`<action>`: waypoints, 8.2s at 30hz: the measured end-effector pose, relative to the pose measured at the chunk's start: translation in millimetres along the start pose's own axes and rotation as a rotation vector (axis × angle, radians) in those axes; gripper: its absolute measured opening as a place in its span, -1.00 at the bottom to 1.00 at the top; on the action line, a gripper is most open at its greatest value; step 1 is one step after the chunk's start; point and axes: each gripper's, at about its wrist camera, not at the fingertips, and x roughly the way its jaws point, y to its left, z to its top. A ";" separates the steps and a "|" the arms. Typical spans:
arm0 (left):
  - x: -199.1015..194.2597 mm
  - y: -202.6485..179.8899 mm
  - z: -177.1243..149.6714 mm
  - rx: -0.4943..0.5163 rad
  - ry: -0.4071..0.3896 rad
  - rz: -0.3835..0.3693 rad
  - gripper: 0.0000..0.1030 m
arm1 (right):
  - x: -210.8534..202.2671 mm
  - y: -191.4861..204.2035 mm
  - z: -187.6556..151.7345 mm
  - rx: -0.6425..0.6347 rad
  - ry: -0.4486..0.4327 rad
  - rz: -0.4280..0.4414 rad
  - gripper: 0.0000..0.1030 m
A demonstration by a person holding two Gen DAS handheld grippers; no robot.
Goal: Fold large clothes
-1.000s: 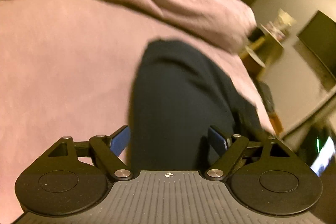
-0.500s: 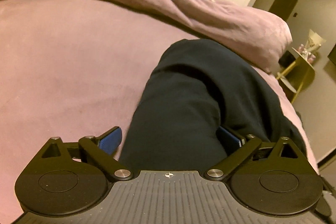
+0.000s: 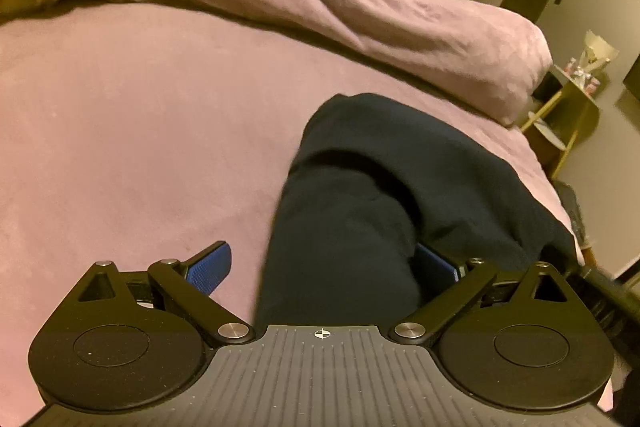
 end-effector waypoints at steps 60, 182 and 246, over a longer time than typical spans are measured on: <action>5.7 110.1 -14.5 -0.272 0.386 -0.534 0.91 | -4.6 -171.7 -90.2 0.715 0.457 0.430 0.59; -228.0 127.3 -69.0 0.198 0.114 0.221 0.96 | -168.9 123.6 -67.8 -0.146 0.435 0.030 0.93; -229.0 114.7 -73.5 0.241 0.146 0.166 0.96 | -177.3 112.5 -67.3 -0.078 0.415 0.005 0.93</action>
